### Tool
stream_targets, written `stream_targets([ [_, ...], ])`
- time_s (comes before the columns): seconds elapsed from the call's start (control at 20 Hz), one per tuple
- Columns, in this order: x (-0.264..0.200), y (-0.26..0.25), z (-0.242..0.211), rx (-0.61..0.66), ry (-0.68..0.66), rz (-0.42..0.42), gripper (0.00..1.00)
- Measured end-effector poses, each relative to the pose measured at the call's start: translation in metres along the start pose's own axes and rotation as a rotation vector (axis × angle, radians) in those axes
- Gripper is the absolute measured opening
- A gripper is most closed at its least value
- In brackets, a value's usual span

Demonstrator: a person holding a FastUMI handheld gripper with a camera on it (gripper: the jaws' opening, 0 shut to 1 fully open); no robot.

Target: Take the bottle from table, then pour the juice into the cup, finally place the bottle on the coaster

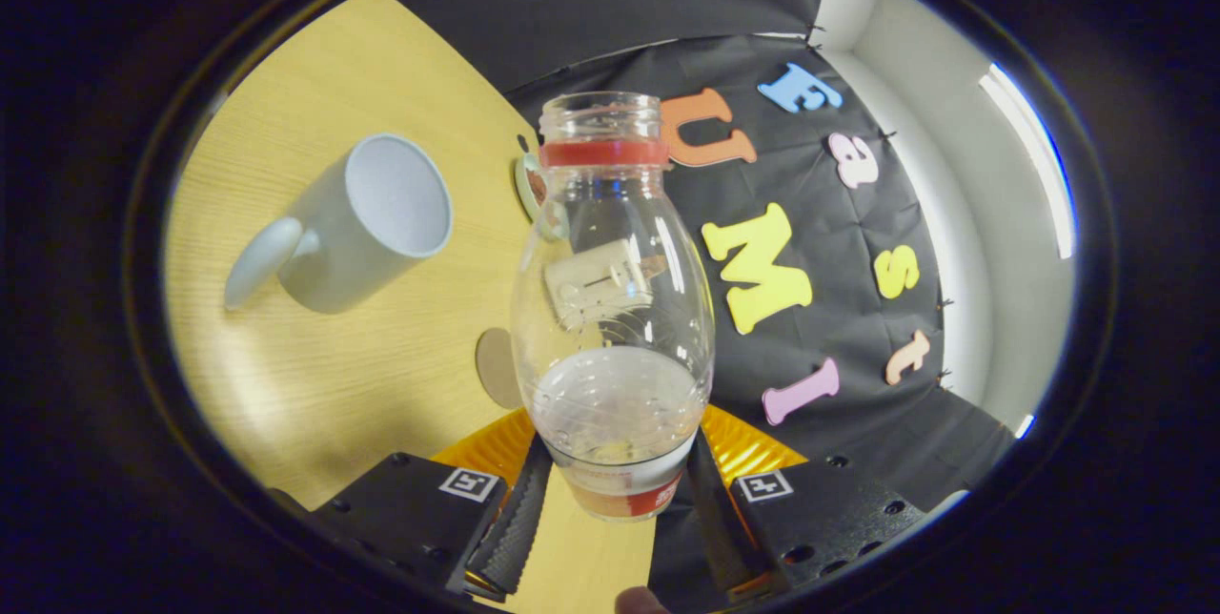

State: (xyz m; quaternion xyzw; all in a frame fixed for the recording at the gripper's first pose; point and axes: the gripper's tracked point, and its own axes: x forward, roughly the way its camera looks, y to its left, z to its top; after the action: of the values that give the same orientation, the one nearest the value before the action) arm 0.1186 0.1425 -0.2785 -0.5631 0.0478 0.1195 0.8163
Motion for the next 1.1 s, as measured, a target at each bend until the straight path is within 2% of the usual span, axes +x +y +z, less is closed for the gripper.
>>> stream_targets([
  [0.45,0.008,0.003,-0.007,-0.139,0.047,-0.005,0.76],
  [1.1,0.014,-0.007,0.02,-0.326,0.021,-0.039,0.76],
])
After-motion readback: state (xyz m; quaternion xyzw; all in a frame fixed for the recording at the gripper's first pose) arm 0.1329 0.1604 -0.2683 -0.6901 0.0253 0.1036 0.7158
